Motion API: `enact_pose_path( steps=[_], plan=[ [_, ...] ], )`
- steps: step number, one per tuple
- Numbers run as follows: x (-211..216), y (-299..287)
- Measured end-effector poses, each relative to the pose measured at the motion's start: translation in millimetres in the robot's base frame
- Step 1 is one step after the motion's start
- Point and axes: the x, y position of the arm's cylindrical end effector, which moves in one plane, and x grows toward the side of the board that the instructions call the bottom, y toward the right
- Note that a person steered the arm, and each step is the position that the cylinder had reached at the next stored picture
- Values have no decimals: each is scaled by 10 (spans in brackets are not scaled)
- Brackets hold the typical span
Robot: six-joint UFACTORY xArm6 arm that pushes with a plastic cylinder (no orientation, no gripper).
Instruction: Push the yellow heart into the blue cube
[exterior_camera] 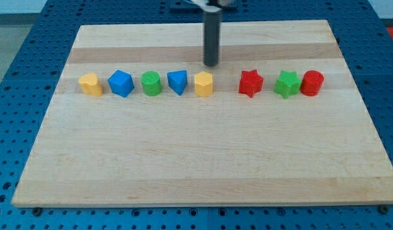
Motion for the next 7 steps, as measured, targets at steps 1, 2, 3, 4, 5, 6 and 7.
enact_pose_path(
  steps=[1, 2, 3, 4, 5, 6, 7],
  plan=[
    [-33, -551],
    [-53, -1143],
    [-81, -1664],
    [-73, -2148],
    [83, -2628],
    [388, -2842],
    [688, -2852]
  ],
)
